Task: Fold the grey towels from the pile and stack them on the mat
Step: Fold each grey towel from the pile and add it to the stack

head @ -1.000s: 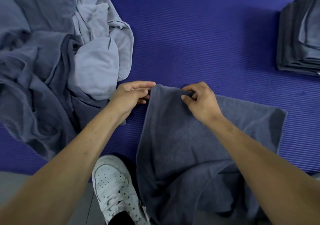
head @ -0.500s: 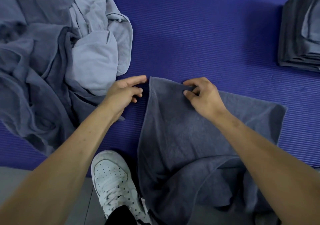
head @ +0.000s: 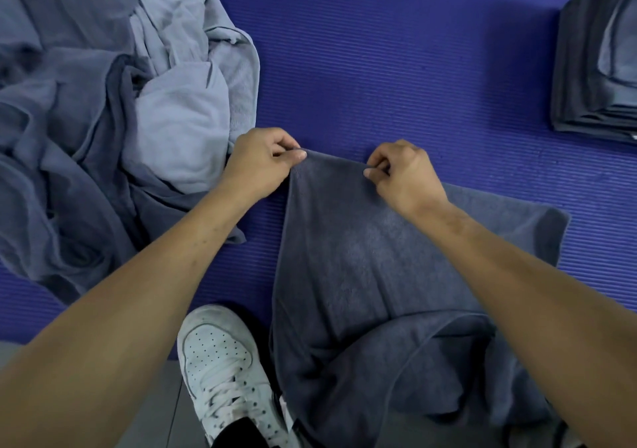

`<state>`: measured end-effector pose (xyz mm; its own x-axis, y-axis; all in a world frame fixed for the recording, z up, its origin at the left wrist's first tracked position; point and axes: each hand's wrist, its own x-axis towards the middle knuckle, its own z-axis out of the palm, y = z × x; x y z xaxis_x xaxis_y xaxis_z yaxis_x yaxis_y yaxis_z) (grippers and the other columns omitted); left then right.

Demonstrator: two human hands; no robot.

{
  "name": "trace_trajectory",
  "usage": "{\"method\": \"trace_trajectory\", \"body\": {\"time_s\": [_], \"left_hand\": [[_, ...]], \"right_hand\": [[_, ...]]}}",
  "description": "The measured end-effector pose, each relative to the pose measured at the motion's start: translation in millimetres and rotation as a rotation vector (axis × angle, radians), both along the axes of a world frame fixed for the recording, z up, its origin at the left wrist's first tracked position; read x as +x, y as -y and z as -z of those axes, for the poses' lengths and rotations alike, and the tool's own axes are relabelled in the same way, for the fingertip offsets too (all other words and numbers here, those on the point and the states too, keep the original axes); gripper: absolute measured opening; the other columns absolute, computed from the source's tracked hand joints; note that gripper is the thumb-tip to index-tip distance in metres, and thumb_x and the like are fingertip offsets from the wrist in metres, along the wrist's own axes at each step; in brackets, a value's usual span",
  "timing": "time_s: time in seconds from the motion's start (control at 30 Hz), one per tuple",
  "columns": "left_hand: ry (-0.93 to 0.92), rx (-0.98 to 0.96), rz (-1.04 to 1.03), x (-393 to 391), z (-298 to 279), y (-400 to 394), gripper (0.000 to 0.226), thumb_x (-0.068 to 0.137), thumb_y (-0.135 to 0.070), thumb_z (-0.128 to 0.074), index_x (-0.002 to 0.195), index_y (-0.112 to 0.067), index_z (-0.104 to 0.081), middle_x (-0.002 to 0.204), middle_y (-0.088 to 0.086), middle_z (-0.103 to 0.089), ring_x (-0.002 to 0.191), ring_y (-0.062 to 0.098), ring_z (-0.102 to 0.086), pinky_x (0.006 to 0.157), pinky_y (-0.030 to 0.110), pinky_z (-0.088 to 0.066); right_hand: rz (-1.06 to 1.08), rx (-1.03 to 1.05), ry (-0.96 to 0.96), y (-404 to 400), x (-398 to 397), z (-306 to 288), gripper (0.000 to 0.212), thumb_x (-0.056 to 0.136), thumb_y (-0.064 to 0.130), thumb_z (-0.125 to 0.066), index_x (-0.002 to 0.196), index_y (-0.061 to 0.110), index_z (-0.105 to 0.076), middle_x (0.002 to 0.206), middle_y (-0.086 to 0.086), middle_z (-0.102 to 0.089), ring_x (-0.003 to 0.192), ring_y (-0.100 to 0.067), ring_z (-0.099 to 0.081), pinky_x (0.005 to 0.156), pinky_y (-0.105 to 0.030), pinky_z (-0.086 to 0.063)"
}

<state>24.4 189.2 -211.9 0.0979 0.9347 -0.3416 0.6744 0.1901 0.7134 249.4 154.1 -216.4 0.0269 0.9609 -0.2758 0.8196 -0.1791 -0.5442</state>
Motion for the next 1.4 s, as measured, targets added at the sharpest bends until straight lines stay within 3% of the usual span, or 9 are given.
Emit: {"method": "trace_trajectory", "body": {"time_s": [0.1,0.23,0.4,0.63,0.7,0.8,1.07,1.2,1.4], "left_hand": [[-0.093,0.092,-0.029,0,1,5,0.011,0.085,-0.03,-0.075,0.082,-0.021,-0.069,0.065,-0.011,-0.063,0.057,-0.005,-0.057,0.056,0.006,-0.04],[-0.088,0.249,-0.01,15,-8,14,0.017,0.083,-0.031,-0.074,0.077,-0.019,-0.065,0.067,-0.008,-0.058,0.066,0.007,-0.054,0.068,0.028,-0.048],[0.101,0.053,0.217,86,-21,32,0.018,0.084,-0.035,-0.075,0.077,-0.021,-0.067,0.069,-0.007,-0.066,0.067,0.009,-0.061,0.07,0.035,-0.053],[0.0,0.032,0.526,192,-11,52,0.009,0.09,-0.032,-0.068,0.094,-0.024,-0.067,0.098,-0.009,-0.057,0.088,0.006,-0.057,0.084,0.038,-0.053],[-0.004,0.047,0.535,218,-5,52,0.014,0.09,-0.031,-0.068,0.101,-0.024,-0.067,0.102,-0.009,-0.054,0.084,0.003,-0.054,0.085,0.034,-0.052],[-0.041,0.091,0.558,243,7,49,0.031,0.087,-0.031,-0.071,0.116,-0.024,-0.063,0.107,-0.007,-0.049,0.081,0.003,-0.052,0.086,0.029,-0.048],[-0.147,0.104,0.501,254,8,51,0.01,0.086,-0.024,-0.073,0.089,-0.019,-0.065,0.092,-0.007,-0.046,0.07,0.004,-0.049,0.077,0.022,-0.038],[-0.119,0.124,0.391,258,-4,67,0.01,0.087,-0.019,-0.07,0.09,-0.022,-0.061,0.095,-0.007,-0.049,0.071,0.003,-0.053,0.072,0.006,-0.037],[0.033,-0.038,0.59,236,-19,125,0.017,0.085,-0.011,-0.073,0.085,-0.027,-0.067,0.081,-0.008,-0.066,0.073,0.009,-0.061,0.066,0.01,-0.043]], "right_hand": [[0.056,0.033,-0.013,3,1,4,0.005,0.09,0.016,-0.068,0.092,0.014,-0.065,0.098,-0.002,-0.057,0.084,-0.018,-0.057,0.081,-0.035,-0.052],[0.074,0.022,-0.125,7,17,-15,0.008,0.088,0.019,-0.071,0.094,0.015,-0.067,0.086,0.002,-0.065,0.073,-0.009,-0.058,0.07,-0.002,-0.04],[0.018,-0.165,-0.171,36,74,-55,0.009,0.088,0.028,-0.073,0.082,0.024,-0.068,0.071,0.011,-0.066,0.063,0.0,-0.06,0.061,-0.011,-0.045],[0.103,-0.156,0.016,107,192,-51,0.009,0.087,0.015,-0.071,0.08,0.017,-0.067,0.07,0.01,-0.064,0.061,-0.002,-0.058,0.065,-0.014,-0.046],[0.198,-0.024,0.045,116,217,-32,0.007,0.085,0.015,-0.073,0.091,0.014,-0.069,0.084,0.004,-0.061,0.068,-0.007,-0.054,0.077,-0.027,-0.05],[0.416,-0.013,-0.004,119,236,-9,0.041,0.084,0.026,-0.075,0.12,0.014,-0.059,0.109,0.001,-0.048,0.079,-0.015,-0.05,0.08,-0.025,-0.043],[0.507,-0.108,-0.234,98,262,-6,0.013,0.088,0.022,-0.071,0.082,0.019,-0.06,0.074,0.011,-0.059,0.067,0.001,-0.054,0.054,-0.007,-0.04],[0.666,-0.032,-0.252,109,247,-4,0.01,0.088,0.018,-0.069,0.086,0.016,-0.059,0.069,0.006,-0.059,0.063,-0.008,-0.055,0.061,-0.027,-0.051],[0.378,-0.225,-0.408,156,231,-36,0.01,0.086,0.025,-0.074,0.083,0.018,-0.068,0.068,0.007,-0.068,0.061,0.001,-0.061,0.058,-0.011,-0.045]]}}
